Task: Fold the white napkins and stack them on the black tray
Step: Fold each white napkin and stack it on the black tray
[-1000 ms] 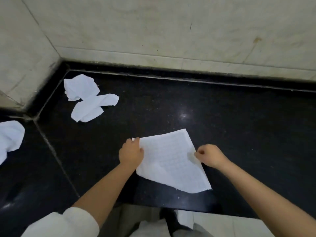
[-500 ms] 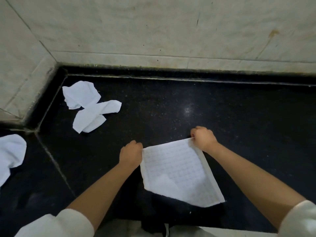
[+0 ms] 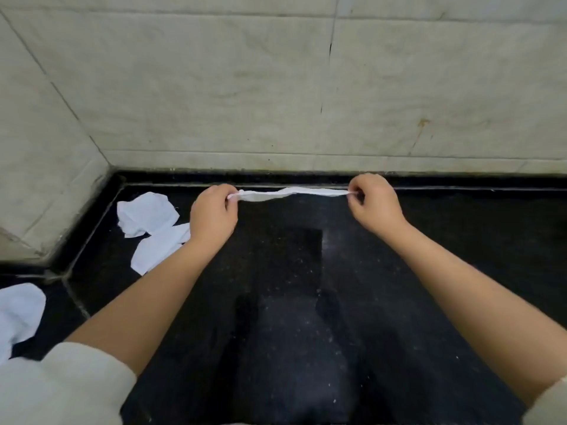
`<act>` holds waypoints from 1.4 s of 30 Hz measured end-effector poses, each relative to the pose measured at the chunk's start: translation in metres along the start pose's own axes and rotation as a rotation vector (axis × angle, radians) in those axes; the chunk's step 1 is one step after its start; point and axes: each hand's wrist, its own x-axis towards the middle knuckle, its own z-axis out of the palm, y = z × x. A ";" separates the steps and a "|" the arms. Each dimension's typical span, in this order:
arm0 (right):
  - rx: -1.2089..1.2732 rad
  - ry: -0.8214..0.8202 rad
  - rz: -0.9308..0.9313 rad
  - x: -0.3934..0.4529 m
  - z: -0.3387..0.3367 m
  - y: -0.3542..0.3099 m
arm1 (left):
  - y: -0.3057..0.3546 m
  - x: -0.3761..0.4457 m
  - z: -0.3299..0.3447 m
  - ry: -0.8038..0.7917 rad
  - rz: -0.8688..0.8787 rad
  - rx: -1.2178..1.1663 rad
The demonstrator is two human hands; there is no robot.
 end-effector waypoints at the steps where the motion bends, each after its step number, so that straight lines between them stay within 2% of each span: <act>1: -0.015 -0.072 -0.027 -0.010 0.005 0.004 | -0.008 -0.008 0.001 -0.078 0.045 0.041; 3: -0.052 -0.262 -0.055 -0.034 0.016 0.015 | -0.027 -0.025 0.002 -0.294 0.147 0.124; 5: -0.070 -0.483 -0.073 -0.061 0.027 0.024 | -0.045 -0.046 0.005 -0.581 0.200 0.212; 8: -0.061 -0.857 -0.080 -0.097 0.040 0.026 | -0.060 -0.077 0.014 -0.944 0.215 0.291; 11: -0.005 -1.241 0.026 -0.122 0.050 0.022 | -0.060 -0.101 0.024 -1.230 0.191 0.358; 13: 0.006 -1.412 0.147 -0.129 0.055 0.024 | -0.058 -0.109 0.030 -1.408 0.130 0.367; 15: 0.034 -1.465 0.247 -0.130 0.058 0.028 | -0.056 -0.110 0.036 -1.503 0.084 0.372; 17: 0.057 -1.353 0.277 -0.128 0.061 0.037 | -0.055 -0.103 0.042 -1.437 0.079 0.377; 20: 0.049 -1.005 0.281 -0.120 0.064 0.047 | -0.054 -0.087 0.055 -1.082 0.012 0.286; 22: 0.002 -0.834 0.322 -0.114 0.070 0.052 | -0.054 -0.078 0.066 -0.901 -0.040 0.273; 26: -0.036 -0.649 0.398 -0.105 0.085 0.050 | -0.056 -0.072 0.089 -0.788 -0.064 0.348; 29: -0.083 -0.624 0.366 -0.101 0.097 0.051 | -0.061 -0.074 0.101 -0.749 -0.070 0.383; 34: -0.159 -0.661 0.260 -0.098 0.112 0.054 | -0.072 -0.079 0.113 -0.786 -0.044 0.483; 42: -0.227 -0.696 0.169 -0.098 0.121 0.052 | -0.075 -0.087 0.119 -0.710 -0.007 0.499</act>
